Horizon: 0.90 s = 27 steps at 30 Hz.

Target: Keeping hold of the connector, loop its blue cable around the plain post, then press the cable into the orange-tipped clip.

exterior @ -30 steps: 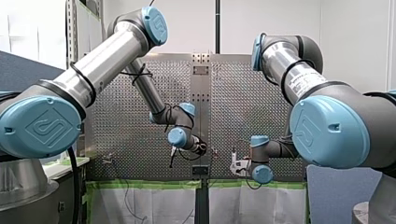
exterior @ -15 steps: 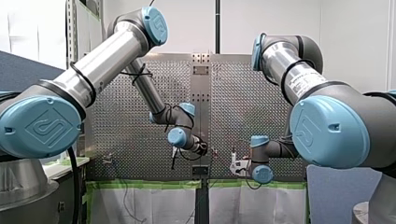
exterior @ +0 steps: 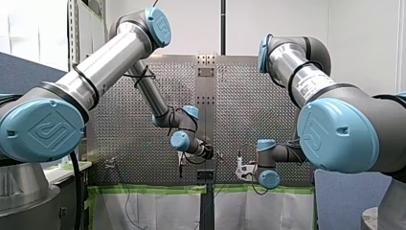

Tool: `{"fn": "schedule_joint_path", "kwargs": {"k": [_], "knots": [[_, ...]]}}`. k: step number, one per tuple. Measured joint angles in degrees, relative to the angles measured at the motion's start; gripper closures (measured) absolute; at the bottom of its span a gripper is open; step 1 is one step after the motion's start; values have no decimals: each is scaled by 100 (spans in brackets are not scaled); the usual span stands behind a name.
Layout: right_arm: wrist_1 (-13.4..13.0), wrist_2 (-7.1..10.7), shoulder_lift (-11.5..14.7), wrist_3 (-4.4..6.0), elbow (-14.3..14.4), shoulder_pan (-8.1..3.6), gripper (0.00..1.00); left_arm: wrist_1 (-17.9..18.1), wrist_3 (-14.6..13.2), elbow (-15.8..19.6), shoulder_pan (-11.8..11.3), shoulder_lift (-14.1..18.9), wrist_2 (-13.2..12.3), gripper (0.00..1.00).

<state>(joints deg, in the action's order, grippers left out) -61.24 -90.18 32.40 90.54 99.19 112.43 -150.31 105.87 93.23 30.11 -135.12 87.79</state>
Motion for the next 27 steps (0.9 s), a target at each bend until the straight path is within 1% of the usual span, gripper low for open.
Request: {"fn": "schedule_joint_path", "kwargs": {"k": [5,7,13,17,20,23,25,27], "knots": [[-2,0,0,-4,0,-1,100,-10,272,1,-11,0,32,0],[0,0,-4,-6,0,0,100,-34,317,1,-18,0,66,0],[1,0,-7,-26,0,34,100,-277,493,1,-93,0,312,0],[-2,32,-8,-64,0,71,100,-500,706,0,-171,0,536,0],[-2,52,-9,-81,0,92,100,-657,860,0,-234,5,646,0],[8,59,-9,-91,1,106,100,-831,1009,-1,-304,27,581,0],[20,60,-9,-97,0,117,100,-934,1034,-1,-332,48,499,0],[31,61,-9,-104,0,133,100,-1057,998,-1,-348,99,392,0]]}}
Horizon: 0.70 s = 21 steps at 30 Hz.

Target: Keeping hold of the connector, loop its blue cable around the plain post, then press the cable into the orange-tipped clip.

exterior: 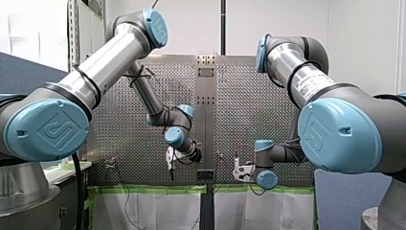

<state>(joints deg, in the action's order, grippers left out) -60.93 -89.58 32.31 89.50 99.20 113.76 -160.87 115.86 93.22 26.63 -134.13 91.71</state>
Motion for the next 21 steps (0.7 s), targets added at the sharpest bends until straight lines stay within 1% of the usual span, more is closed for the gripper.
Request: {"fn": "schedule_joint_path", "kwargs": {"k": [2,4,10,14,16,18,21], "knots": [[2,1,0,-5,0,18,100,-125,-62,0,-4,86,-55,0],[1,1,0,-8,0,40,100,-232,-98,0,-6,181,-30,0],[-12,-2,0,-36,0,125,100,-615,-250,-37,18,553,282,0],[-4,-7,-1,-43,0,182,100,-880,-479,-165,14,816,541,0],[1,-8,-3,-44,0,206,100,-979,-574,-210,-3,916,629,0],[1,-8,-2,-45,0,229,100,-1096,-692,-284,-17,1020,641,0],[6,-12,-2,-46,0,267,100,-1254,-847,-390,-9,1028,580,0]]}}
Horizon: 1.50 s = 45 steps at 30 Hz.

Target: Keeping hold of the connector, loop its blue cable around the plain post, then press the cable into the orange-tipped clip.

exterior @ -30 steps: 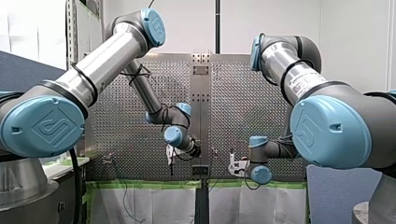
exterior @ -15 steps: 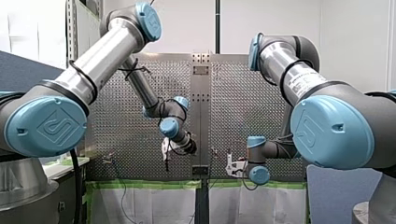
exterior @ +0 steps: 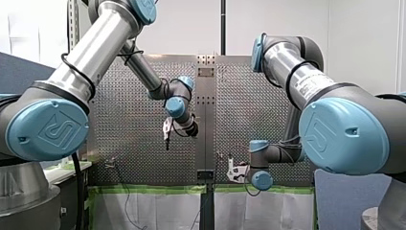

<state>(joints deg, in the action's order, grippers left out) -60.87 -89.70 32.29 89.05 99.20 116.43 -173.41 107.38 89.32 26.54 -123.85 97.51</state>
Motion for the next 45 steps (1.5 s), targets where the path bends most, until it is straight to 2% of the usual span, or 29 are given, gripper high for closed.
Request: {"fn": "schedule_joint_path", "kwargs": {"k": [8,11,16,26,37,41,45], "knots": [[4,0,1,20,-1,80,100,-423,-420,-130,75,-357,-307,0],[3,2,1,27,-2,96,100,-606,-496,-149,61,-538,-330,0],[-11,4,1,32,-10,109,100,-880,-483,-205,7,-809,-354,0],[-12,4,1,16,-43,166,100,-1468,-435,-659,-44,-1399,-403,0],[-45,5,-1,8,-60,226,100,-2048,-341,-1008,-167,-1743,-475,0],[-48,4,-1,8,-60,244,100,-2293,-396,-1225,-189,-1975,-614,0],[-45,5,-1,11,-61,257,100,-2516,-272,-1444,-215,-2189,-686,0]]}}
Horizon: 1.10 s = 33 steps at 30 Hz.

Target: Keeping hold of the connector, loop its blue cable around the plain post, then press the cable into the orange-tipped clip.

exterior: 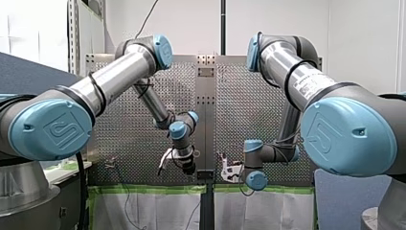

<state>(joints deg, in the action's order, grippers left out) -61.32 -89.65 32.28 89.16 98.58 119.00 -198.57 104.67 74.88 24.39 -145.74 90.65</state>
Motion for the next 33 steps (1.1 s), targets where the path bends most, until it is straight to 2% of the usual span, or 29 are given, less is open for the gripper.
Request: {"fn": "schedule_joint_path", "kwargs": {"k": [6,15,23,27,33], "knots": [[-3,2,1,-4,-1,23,100,-355,196,-307,-65,-115,-127,0],[-7,7,1,-3,0,55,100,-828,666,-350,-162,-125,-511,0],[-12,8,-1,-2,-3,79,100,-522,1128,-360,-219,-293,-778,0],[1,6,0,-3,-12,83,100,-317,1336,-370,-228,-446,-826,0],[19,7,0,-3,-20,98,100,6,1660,-331,-237,-498,-911,0]]}}
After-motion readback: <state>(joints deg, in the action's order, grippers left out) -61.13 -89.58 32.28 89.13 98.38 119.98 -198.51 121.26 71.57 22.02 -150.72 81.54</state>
